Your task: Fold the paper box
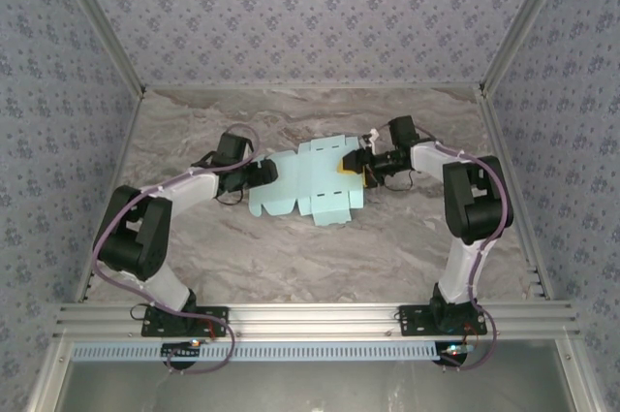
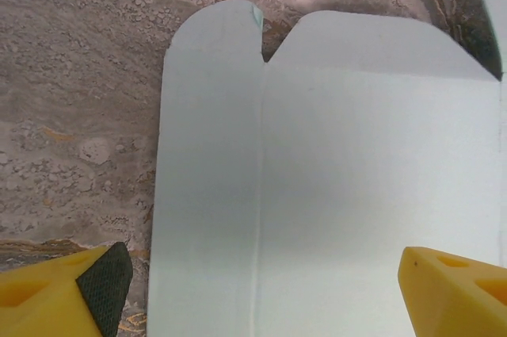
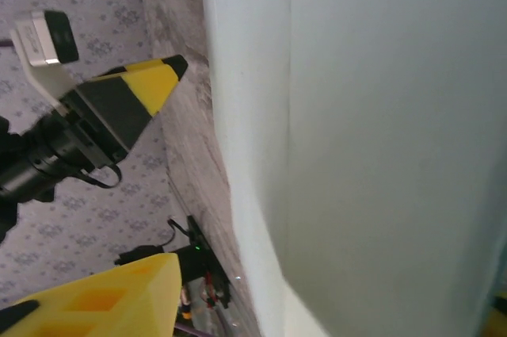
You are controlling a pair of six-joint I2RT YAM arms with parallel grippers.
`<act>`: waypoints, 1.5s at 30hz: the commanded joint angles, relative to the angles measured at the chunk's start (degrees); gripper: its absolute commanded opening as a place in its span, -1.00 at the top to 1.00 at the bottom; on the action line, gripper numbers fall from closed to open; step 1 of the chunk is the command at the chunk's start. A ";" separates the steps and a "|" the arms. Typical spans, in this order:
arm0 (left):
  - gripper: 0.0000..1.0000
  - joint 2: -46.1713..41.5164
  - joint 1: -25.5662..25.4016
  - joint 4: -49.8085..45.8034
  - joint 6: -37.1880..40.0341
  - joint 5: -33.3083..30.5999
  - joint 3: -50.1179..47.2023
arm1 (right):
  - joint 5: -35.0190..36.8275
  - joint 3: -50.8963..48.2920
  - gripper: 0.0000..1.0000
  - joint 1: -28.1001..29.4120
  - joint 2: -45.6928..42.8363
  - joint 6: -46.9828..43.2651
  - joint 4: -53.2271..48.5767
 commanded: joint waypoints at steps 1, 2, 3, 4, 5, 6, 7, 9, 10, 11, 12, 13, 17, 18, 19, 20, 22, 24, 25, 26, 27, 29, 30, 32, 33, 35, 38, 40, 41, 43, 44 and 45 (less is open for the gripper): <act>-0.79 -1.90 -0.26 -3.09 1.14 1.13 1.26 | 1.51 -0.32 0.10 0.19 -3.15 0.89 2.86; -0.79 -2.18 -0.23 -3.44 1.33 1.23 1.36 | 1.82 -0.62 0.19 0.18 -3.39 1.27 3.51; -0.79 -2.45 -0.26 -3.88 1.82 1.80 1.57 | 1.85 -1.25 0.29 0.31 -3.82 1.76 5.25; -0.80 -2.62 -0.26 -4.59 2.52 2.73 2.19 | 1.93 -1.57 0.41 0.38 -4.17 2.09 6.34; -0.80 -2.64 -0.26 -5.78 3.22 3.40 2.96 | 2.04 -1.63 0.48 0.65 -4.42 2.17 6.89; -0.80 -2.79 -0.26 -7.49 3.99 3.96 3.95 | 2.37 -1.49 0.54 1.00 -4.70 1.67 6.74; -0.80 -3.15 -0.26 -9.06 4.61 4.05 4.96 | 3.43 -1.17 0.58 1.47 -5.10 0.51 5.90; -0.80 -4.81 -0.09 -10.75 5.14 3.78 5.68 | 5.61 -0.58 0.64 2.63 -6.22 -1.30 4.30; -0.80 -5.94 0.05 -11.11 5.14 3.71 5.78 | 7.44 -0.38 0.67 3.18 -6.94 -2.33 3.52; -0.80 -7.46 0.22 -11.55 5.03 3.53 5.86 | 8.61 -0.35 0.74 3.67 -7.70 -2.98 3.55; -0.80 -9.09 0.49 -12.31 5.14 3.38 6.21 | 10.04 -0.65 0.79 4.18 -8.98 -3.09 4.43; -0.81 -10.67 0.81 -13.50 5.14 3.23 6.94 | 11.87 -0.91 0.81 5.01 -10.59 -3.63 5.06; -0.86 -17.00 2.23 -16.37 3.43 3.46 9.23 | 22.90 1.75 0.92 9.32 -16.84 -11.41 1.09; -0.90 -18.51 2.59 -17.18 2.40 2.80 9.87 | 26.37 2.91 0.92 10.47 -18.27 -13.45 -0.12; -0.92 -19.56 3.08 -18.32 1.41 2.11 10.74 | 29.75 4.84 0.92 11.63 -19.35 -15.66 -0.95; -0.93 -20.34 3.45 -19.23 0.67 1.32 11.41 | 32.32 5.91 0.95 12.66 -20.53 -17.96 -1.68; -0.98 -21.62 4.33 -20.83 -0.67 0.25 12.83 | 41.77 8.10 0.92 15.84 -22.88 -24.72 -3.88; -0.98 -22.98 5.07 -20.59 -1.49 0.08 12.88 | 51.28 9.32 0.89 19.26 -24.97 -31.62 -4.51; -0.98 -23.70 5.45 -20.30 -2.15 -0.09 12.67 | 55.51 9.66 0.89 20.64 -25.75 -34.18 -4.41; -0.99 -24.38 5.76 -19.97 -2.83 -0.32 12.32 | 60.02 9.39 0.91 22.24 -26.62 -37.03 -3.48; -0.99 -25.26 6.13 -19.39 -3.47 -0.46 11.92 | 65.43 8.53 0.92 23.91 -27.58 -39.71 -1.24; -0.99 -26.79 6.84 -17.05 -4.89 -0.32 10.43 | 73.66 5.34 0.95 27.41 -29.09 -48.60 3.18; -0.99 -27.78 7.39 -15.23 -5.77 0.23 9.18 | 76.24 3.20 0.94 29.35 -29.57 -53.38 5.99; -0.99 -28.71 8.94 -12.96 -8.46 1.40 6.97 | 76.18 -1.33 0.93 32.03 -29.13 -61.77 7.57; -0.99 -28.96 10.04 -12.14 -9.87 2.50 5.91 | 78.38 -3.18 0.94 33.94 -27.96 -65.06 8.74; -0.99 -29.24 11.30 -10.69 -11.83 4.01 3.84 | 83.64 -5.40 0.94 37.15 -24.83 -68.05 8.89; -0.99 -29.35 11.87 -9.85 -12.13 4.31 0.99 | 91.06 -8.44 0.98 40.56 -19.67 -68.72 8.44; -0.99 -29.59 12.13 -9.25 -10.75 4.46 -0.72 | 93.62 -10.49 0.99 41.93 -17.51 -69.28 8.31; -0.99 -30.00 12.21 -7.97 -9.52 4.91 -1.76 | 93.76 -11.12 0.98 42.41 -16.94 -69.81 7.93; -0.98 -31.64 12.18 -3.90 -7.13 5.60 -4.44 | 92.54 -11.79 0.68 42.71 -16.88 -70.09 6.03; -0.99 -32.30 12.18 -2.30 -6.59 5.52 -5.60 | 90.80 -11.33 0.39 42.27 -17.08 -69.11 3.74; -0.98 -32.83 12.22 -0.60 -5.90 5.40 -6.55 | 89.17 -10.42 0.13 41.21 -17.65 -66.45 1.31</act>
